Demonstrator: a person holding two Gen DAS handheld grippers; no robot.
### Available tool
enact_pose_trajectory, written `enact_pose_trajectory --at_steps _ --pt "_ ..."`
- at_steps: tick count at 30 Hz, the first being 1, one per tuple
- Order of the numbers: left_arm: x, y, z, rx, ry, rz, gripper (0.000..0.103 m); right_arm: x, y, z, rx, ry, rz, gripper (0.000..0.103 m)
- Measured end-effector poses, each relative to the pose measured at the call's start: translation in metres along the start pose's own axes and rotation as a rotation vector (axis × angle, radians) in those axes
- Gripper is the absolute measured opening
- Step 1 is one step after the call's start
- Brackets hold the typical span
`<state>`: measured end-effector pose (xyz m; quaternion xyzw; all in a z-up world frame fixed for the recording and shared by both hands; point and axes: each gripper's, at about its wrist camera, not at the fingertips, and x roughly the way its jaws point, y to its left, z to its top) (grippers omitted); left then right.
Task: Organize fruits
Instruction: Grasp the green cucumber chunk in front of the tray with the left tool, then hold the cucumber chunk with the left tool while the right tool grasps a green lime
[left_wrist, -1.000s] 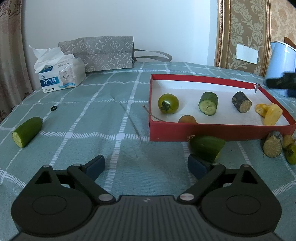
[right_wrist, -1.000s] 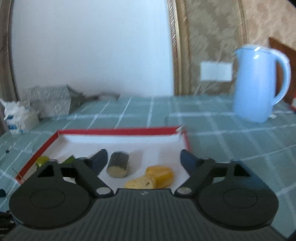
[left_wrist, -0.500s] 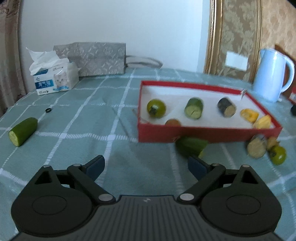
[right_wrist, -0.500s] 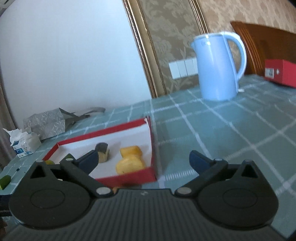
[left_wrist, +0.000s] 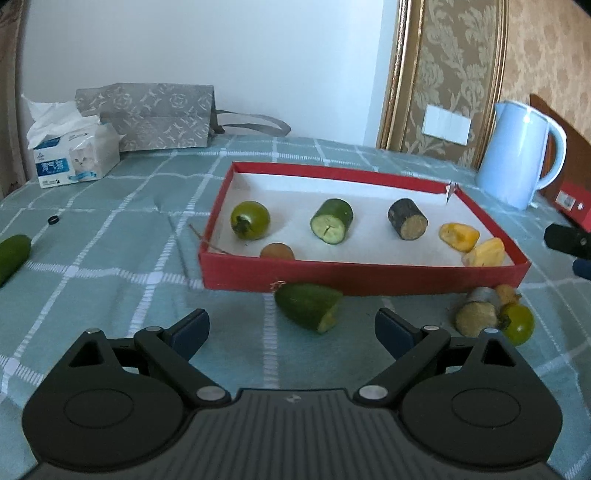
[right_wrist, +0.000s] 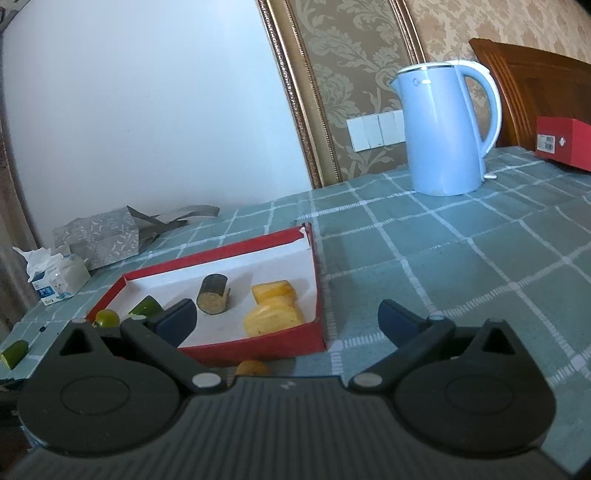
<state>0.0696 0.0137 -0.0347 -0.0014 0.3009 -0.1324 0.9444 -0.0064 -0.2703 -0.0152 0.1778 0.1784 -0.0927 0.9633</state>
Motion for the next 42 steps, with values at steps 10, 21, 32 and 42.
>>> enact_pose_trajectory --at_steps 10,21,32,42 --pt "0.014 -0.008 0.003 0.010 0.007 0.099 0.096 -0.003 0.005 -0.001 -0.014 0.009 0.030 0.103" --pt "0.013 -0.011 0.001 0.058 -0.001 0.083 0.047 -0.003 0.007 -0.001 -0.017 0.020 0.038 0.103" --pt "0.011 -0.009 0.000 0.054 -0.010 0.045 0.037 0.000 0.012 -0.004 -0.039 0.033 0.035 0.103" --pt "0.011 -0.007 0.000 0.037 -0.012 0.043 0.041 0.001 0.012 -0.004 -0.042 0.050 0.038 0.103"
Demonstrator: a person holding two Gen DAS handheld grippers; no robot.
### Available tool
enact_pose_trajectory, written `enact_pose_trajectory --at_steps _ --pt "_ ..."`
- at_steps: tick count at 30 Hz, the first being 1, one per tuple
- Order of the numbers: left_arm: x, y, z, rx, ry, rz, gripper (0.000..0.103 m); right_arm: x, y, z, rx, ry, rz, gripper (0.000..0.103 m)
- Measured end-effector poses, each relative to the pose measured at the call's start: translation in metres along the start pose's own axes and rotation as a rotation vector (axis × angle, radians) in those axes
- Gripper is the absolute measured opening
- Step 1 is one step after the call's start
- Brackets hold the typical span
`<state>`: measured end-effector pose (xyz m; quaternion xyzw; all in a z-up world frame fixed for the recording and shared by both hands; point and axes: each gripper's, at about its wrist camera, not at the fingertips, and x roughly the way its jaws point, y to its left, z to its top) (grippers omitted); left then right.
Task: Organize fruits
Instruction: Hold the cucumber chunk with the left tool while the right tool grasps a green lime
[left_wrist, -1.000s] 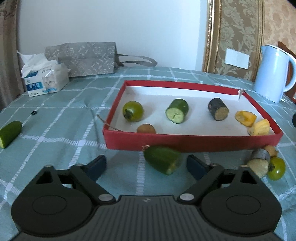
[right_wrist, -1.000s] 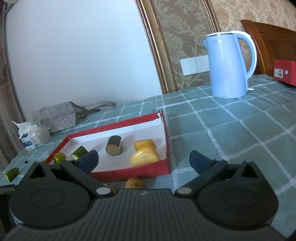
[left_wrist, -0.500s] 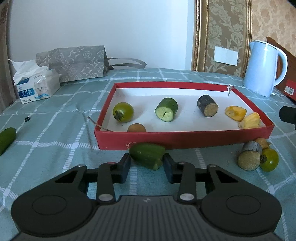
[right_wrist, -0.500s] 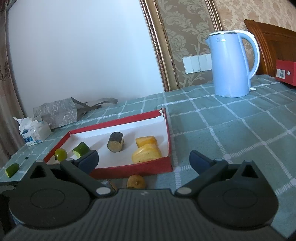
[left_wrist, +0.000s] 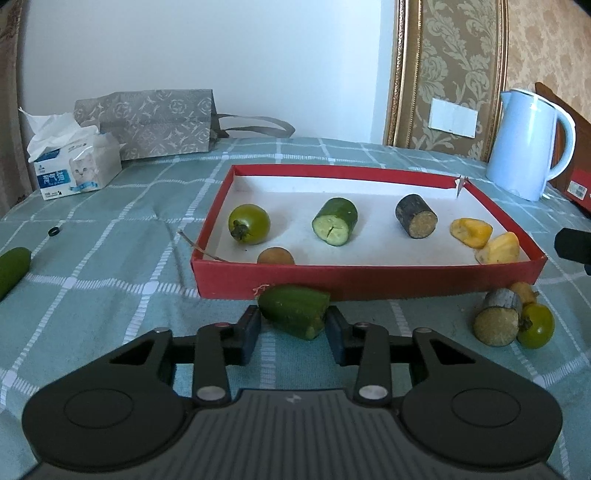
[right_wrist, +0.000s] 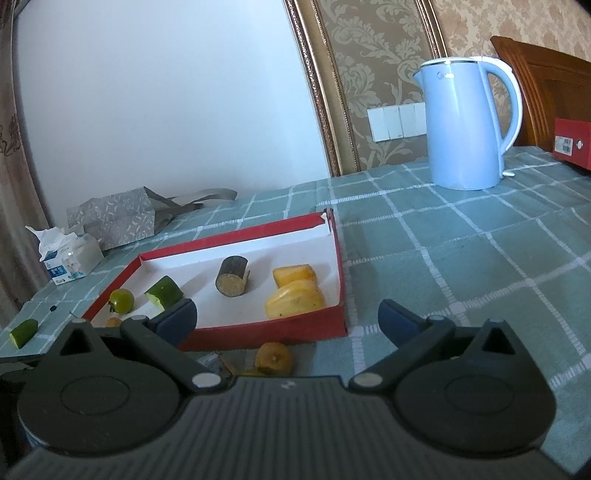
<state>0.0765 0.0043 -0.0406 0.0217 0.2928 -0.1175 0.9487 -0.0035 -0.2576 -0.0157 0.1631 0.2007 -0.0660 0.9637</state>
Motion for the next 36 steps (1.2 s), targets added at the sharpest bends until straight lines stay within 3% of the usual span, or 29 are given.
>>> enact_pose_trajectory --at_steps 2,3,4,5,9,11,13,16,29,36 --pt "0.001 -0.003 0.000 0.018 0.004 0.012 0.045 0.001 0.001 -0.001 -0.004 0.003 0.000 0.103" --pt "0.002 -0.004 0.001 0.021 0.006 0.017 0.051 0.001 0.001 -0.001 -0.004 0.003 0.000 0.103" --pt "0.003 -0.003 0.001 0.019 0.010 0.015 0.064 0.001 0.002 -0.001 -0.006 0.005 0.000 0.103" --pt "0.003 -0.004 0.001 0.013 0.013 0.017 0.069 0.001 0.002 -0.001 -0.006 0.007 0.000 0.103" --pt "0.005 -0.001 0.003 -0.003 0.014 0.027 0.071 0.002 0.004 -0.003 -0.021 0.015 -0.002 0.103" --pt "0.005 -0.002 0.003 0.003 0.013 0.024 0.070 0.002 0.006 -0.003 -0.035 0.015 -0.006 0.103" --pt "0.004 -0.001 0.003 0.008 0.006 0.019 0.048 0.002 0.007 -0.003 -0.047 0.012 -0.009 0.103" --pt "0.003 0.001 0.003 0.014 0.003 0.015 0.041 0.001 0.009 -0.003 -0.061 0.004 -0.016 0.103" --pt "-0.009 0.009 -0.004 0.009 -0.003 -0.011 0.040 -0.015 -0.006 -0.004 -0.053 -0.023 -0.019 0.103" --pt "-0.011 0.013 -0.004 -0.005 0.003 -0.036 0.040 -0.041 0.001 -0.028 -0.197 -0.013 0.004 0.101"
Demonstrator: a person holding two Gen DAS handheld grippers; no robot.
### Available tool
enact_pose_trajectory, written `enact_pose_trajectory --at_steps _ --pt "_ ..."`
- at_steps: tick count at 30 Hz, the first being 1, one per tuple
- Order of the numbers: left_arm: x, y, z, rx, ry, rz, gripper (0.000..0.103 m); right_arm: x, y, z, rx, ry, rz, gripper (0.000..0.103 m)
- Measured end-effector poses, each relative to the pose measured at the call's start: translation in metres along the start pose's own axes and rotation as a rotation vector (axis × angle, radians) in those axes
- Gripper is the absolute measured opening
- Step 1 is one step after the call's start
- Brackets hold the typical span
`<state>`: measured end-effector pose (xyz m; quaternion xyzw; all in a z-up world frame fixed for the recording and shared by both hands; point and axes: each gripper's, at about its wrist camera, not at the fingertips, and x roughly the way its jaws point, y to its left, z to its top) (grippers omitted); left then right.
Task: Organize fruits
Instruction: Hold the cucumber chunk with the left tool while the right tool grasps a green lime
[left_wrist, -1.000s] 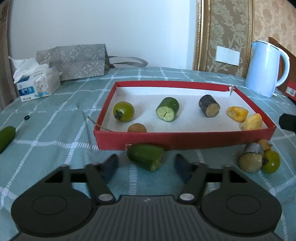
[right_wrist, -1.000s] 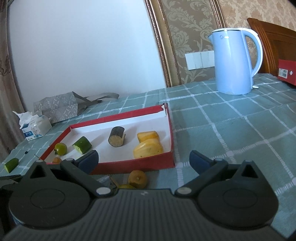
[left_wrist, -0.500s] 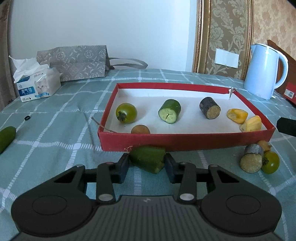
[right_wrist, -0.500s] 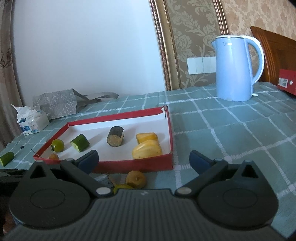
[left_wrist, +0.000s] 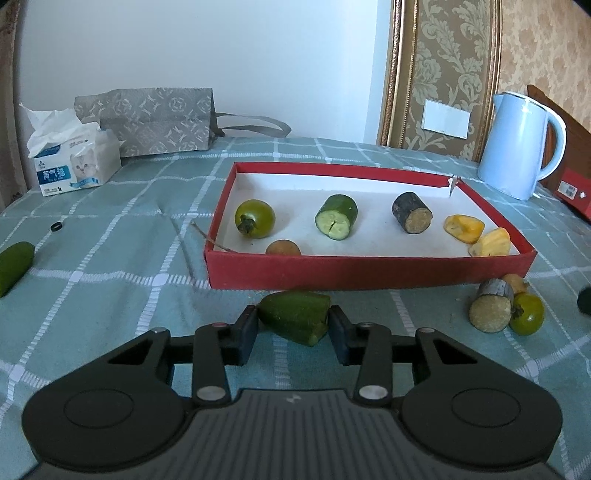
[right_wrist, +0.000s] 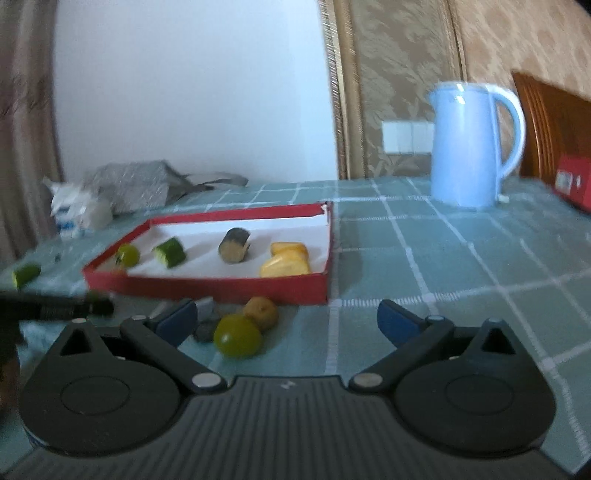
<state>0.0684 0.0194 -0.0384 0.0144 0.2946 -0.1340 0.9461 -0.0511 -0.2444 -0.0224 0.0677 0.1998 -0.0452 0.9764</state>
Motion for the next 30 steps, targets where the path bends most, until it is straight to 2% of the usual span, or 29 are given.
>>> enact_pose_trajectory --at_steps 1,3,6,14,15,16,19,21,24,30 --pt "0.000 0.000 0.000 0.003 0.000 -0.001 0.040 -0.002 0.006 -0.002 -0.045 -0.002 0.001 0.098" --pt "0.000 -0.001 -0.001 0.005 0.000 -0.004 0.040 -0.002 0.022 -0.006 -0.144 0.005 0.012 0.083" --pt "0.000 -0.001 -0.001 0.004 0.001 -0.006 0.040 0.005 0.036 -0.010 -0.212 0.037 0.039 0.073" --pt "0.000 -0.002 -0.002 0.008 0.003 -0.002 0.041 0.020 0.039 -0.006 -0.200 0.069 0.058 0.067" --pt "0.000 -0.002 -0.002 0.008 0.003 -0.003 0.041 0.024 0.040 -0.006 -0.202 0.082 0.055 0.058" --pt "0.000 -0.002 -0.002 0.008 0.003 -0.003 0.041 0.027 0.040 -0.006 -0.203 0.092 0.049 0.053" --pt "0.000 -0.002 -0.002 0.010 0.003 -0.002 0.041 0.037 0.043 -0.005 -0.207 0.127 0.030 0.050" --pt "0.000 -0.002 -0.002 0.008 0.003 -0.003 0.041 0.043 0.043 -0.005 -0.208 0.158 0.018 0.038" --pt "0.000 -0.002 -0.002 0.006 0.003 -0.003 0.041 0.049 0.044 -0.005 -0.207 0.190 0.032 0.035" --pt "0.000 -0.002 -0.002 0.009 0.003 -0.002 0.041 0.050 0.046 -0.005 -0.204 0.188 0.032 0.034"
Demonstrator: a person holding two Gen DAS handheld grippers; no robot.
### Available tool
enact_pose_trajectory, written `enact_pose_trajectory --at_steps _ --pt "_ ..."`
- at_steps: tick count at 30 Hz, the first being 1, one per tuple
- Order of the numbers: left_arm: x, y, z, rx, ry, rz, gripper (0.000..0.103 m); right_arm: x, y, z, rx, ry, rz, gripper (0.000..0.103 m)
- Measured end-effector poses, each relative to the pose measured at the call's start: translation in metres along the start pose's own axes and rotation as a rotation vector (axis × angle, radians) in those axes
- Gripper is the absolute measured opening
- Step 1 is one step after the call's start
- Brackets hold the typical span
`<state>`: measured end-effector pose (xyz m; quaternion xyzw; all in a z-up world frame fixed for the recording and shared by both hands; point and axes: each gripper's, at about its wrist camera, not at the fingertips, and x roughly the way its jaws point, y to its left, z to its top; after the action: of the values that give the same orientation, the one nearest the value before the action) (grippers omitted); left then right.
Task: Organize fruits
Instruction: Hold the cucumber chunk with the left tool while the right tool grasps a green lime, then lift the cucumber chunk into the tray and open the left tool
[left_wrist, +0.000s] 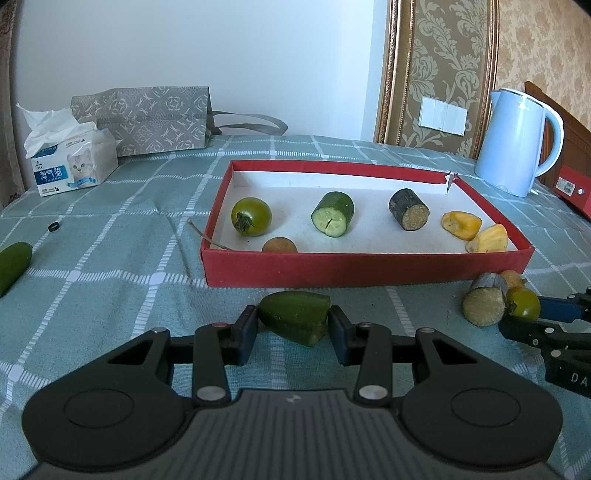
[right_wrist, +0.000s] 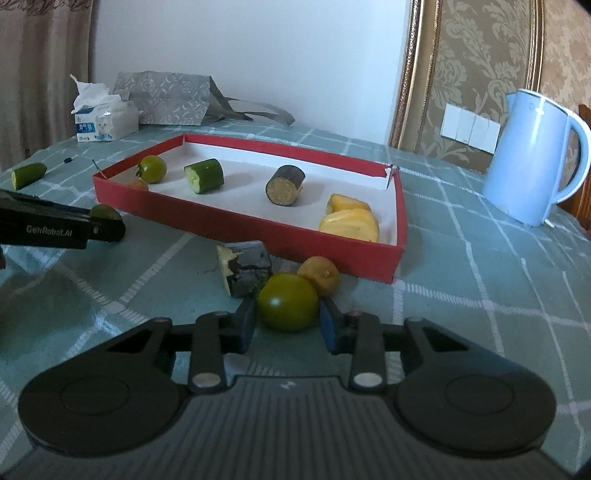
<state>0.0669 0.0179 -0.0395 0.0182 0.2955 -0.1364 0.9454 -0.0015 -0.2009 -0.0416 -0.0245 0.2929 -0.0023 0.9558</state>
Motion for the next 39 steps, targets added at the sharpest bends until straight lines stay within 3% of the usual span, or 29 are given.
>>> enact_pose_trajectory --at_steps 8,26,33,39 --pt "0.000 -0.001 0.000 0.005 0.000 0.003 0.041 -0.006 -0.009 -0.002 0.081 -0.019 0.057 0.034" --pt "-0.015 -0.002 0.005 0.015 -0.020 0.036 0.041 -0.011 -0.002 -0.005 0.065 -0.007 0.123 0.034" --pt "-0.014 -0.001 0.022 0.013 -0.033 0.021 0.041 -0.010 -0.002 -0.006 0.063 -0.006 0.130 0.034" --pt "0.006 0.000 0.055 -0.003 -0.052 0.024 0.041 -0.010 -0.002 -0.006 0.067 -0.001 0.134 0.034"
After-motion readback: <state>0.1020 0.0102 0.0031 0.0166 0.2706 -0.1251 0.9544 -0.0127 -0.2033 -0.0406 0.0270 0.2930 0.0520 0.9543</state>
